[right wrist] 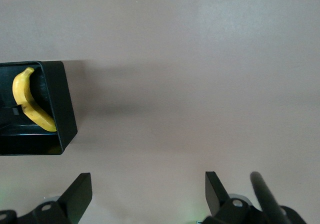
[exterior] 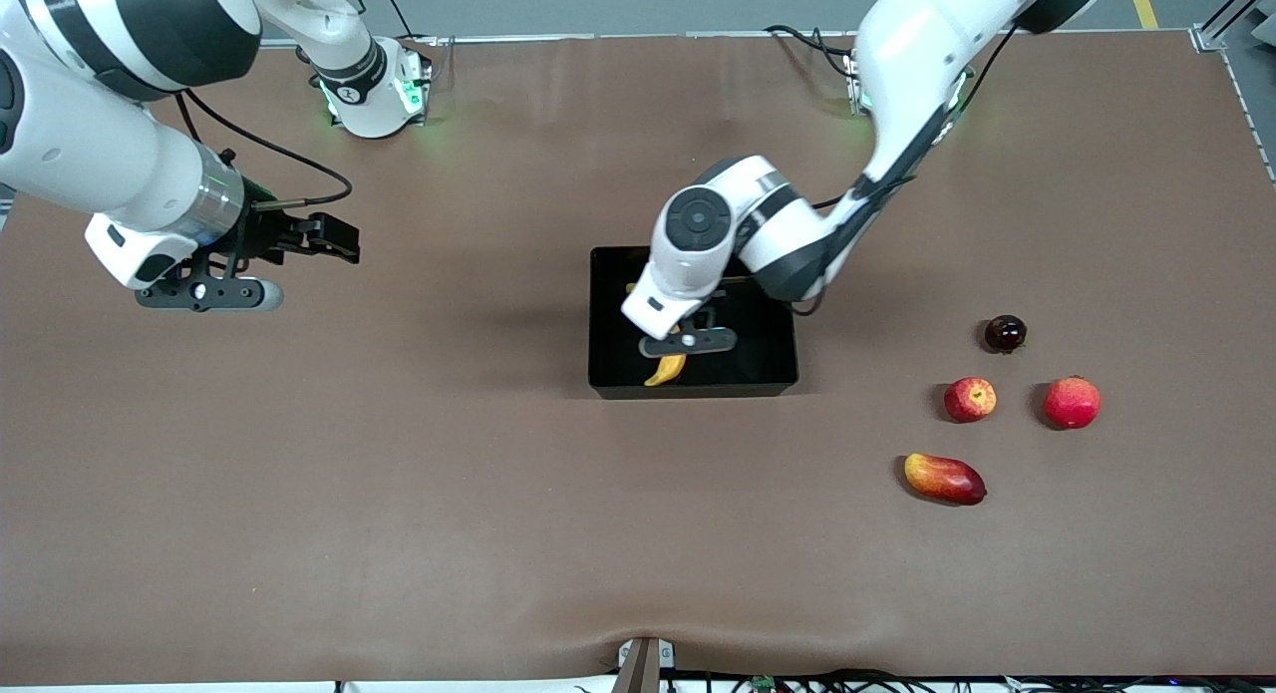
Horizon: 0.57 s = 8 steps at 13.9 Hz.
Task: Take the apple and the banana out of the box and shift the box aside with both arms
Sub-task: 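Reach into the box and grasp the yellow banana with the left gripper, then lift the banana with the left gripper while the right gripper approaches the box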
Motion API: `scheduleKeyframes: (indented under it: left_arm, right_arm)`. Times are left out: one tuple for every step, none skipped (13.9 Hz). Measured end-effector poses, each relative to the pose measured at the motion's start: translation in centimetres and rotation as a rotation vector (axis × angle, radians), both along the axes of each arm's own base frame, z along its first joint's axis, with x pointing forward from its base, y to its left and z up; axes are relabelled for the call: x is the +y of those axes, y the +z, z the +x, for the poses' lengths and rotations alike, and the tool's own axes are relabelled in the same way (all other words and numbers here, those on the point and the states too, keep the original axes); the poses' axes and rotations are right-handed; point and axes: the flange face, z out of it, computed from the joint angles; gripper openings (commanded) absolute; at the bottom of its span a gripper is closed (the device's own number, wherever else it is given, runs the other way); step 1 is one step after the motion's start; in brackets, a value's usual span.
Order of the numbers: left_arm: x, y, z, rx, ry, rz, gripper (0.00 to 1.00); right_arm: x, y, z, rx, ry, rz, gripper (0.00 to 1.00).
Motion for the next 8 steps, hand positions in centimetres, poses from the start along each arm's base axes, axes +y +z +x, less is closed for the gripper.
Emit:
scheduleKeyframes:
  left_arm:
    - [-0.7, -1.5, -0.7, 0.003, -0.014, 0.002, 1.0]
    - [-1.1, -2.8, -1.1, 0.006, -0.028, 0.015, 1.0]
    - [-1.1, -4.1, -1.4, 0.008, -0.04, 0.035, 1.0]
    - [-1.1, -5.4, -1.7, 0.013, -0.038, 0.054, 0.98]
    - [-1.1, -6.4, -2.0, 0.021, -0.025, 0.069, 0.88]
    - [-1.2, -7.3, -2.4, 0.027, -0.013, 0.08, 0.76]
    - [-1.3, -7.9, -2.6, 0.029, -0.002, 0.084, 0.62]
    - [-1.4, -8.3, -2.6, 0.026, 0.013, 0.081, 0.42]
  right_arm:
    - [0.2, 0.0, -0.1, 0.001, -0.002, -0.001, 1.0]
    - [0.3, -0.1, -0.1, 0.002, -0.003, -0.002, 1.0]
    - [0.4, -0.1, -0.1, 0.002, -0.002, -0.002, 1.0]
    - [0.5, -0.1, -0.1, 0.003, -0.002, -0.003, 1.0]
    - [0.6, -0.1, -0.2, 0.003, -0.003, -0.003, 1.0]
    - [0.6, -0.1, -0.2, 0.003, -0.003, -0.003, 1.0]
    - [0.7, -0.1, -0.2, 0.004, -0.003, -0.003, 1.0]
    - [0.7, -0.1, -0.2, 0.004, -0.002, -0.004, 1.0]
